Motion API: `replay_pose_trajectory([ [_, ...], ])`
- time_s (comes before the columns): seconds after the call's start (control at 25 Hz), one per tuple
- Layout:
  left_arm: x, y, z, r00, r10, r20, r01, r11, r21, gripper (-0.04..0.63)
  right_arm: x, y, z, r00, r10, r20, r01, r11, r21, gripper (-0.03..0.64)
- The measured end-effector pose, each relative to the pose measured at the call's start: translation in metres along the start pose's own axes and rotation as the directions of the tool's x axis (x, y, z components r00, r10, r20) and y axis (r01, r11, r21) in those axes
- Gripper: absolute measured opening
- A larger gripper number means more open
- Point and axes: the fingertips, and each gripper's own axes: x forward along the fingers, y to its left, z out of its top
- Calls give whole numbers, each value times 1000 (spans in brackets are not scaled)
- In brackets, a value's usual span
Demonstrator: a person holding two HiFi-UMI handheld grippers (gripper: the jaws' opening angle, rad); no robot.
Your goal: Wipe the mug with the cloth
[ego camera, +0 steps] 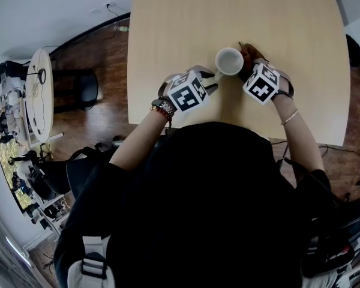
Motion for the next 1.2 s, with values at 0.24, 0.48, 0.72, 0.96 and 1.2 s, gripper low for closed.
replay_pose_trajectory([
  [0.24, 2, 10, 5, 995, 95, 7, -94, 988, -122, 133, -11, -2, 4, 999, -17, 29, 16, 999, 31, 58],
  [0.48, 8, 15, 0, 980, 184, -75, -191, 976, -102, 92, -54, -18, 30, 972, -6, 234, -15, 996, 85, 58],
  [0.72, 3, 32, -12, 956, 266, -120, -270, 963, -14, 81, -61, -28, 38, 970, 29, 240, -43, 998, 55, 58],
  [0.96, -1, 59, -12, 944, 308, -122, -300, 951, 79, 72, -41, -15, 36, 974, 113, 194, -116, 993, 2, 58],
  [1.2, -1, 79, -14, 920, 363, -145, -334, 923, 191, 75, -11, -2, 23, 984, 156, 88, -152, 987, -47, 58],
])
